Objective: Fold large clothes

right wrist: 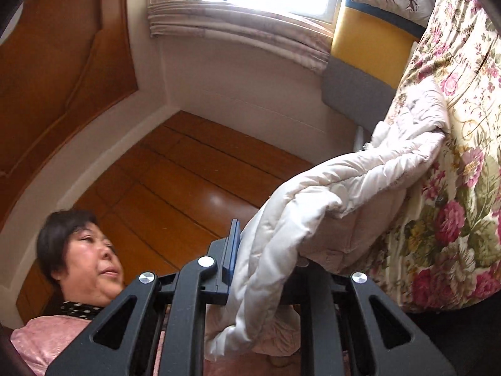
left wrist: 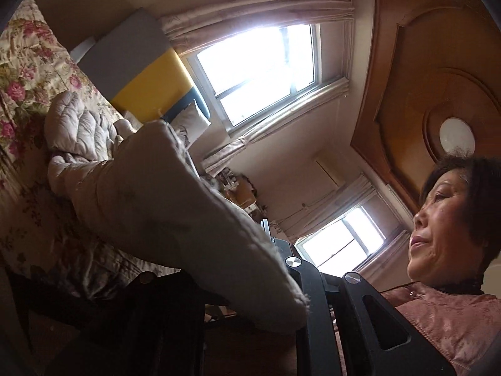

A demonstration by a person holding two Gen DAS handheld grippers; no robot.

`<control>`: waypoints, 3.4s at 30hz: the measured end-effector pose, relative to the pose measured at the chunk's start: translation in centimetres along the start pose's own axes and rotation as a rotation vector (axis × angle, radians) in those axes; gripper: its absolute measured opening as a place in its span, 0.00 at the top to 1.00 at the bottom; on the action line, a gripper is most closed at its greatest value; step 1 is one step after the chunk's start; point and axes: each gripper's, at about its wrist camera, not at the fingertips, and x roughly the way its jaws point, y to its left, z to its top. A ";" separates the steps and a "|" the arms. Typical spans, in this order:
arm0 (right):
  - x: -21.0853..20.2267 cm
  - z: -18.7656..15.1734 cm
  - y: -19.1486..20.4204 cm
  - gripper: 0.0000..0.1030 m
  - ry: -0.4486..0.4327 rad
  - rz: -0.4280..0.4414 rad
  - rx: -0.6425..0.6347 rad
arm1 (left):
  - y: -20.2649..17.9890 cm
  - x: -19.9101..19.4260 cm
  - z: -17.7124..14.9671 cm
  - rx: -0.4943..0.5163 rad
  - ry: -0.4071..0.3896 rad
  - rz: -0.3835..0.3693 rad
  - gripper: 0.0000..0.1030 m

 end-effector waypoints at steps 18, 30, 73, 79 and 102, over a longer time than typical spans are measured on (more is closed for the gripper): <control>2.9 7.5 -6.1 0.77 -0.156 -0.173 0.216 | 11.1 12.4 8.9 -0.109 0.116 0.334 0.87; 4.3 9.6 -13.0 0.48 -0.358 -0.414 0.296 | 19.8 16.7 12.6 -0.262 0.036 0.525 0.11; 27.9 9.1 -10.9 0.99 0.348 -1.278 -0.643 | 17.9 31.4 12.5 0.501 0.298 1.144 1.00; 28.3 9.5 -16.9 1.00 0.344 -1.323 -0.636 | 23.9 31.0 12.7 0.433 0.273 1.122 1.00; 24.9 10.4 -17.7 0.87 0.198 -1.077 -0.548 | 13.4 37.9 11.6 0.650 0.171 1.070 0.18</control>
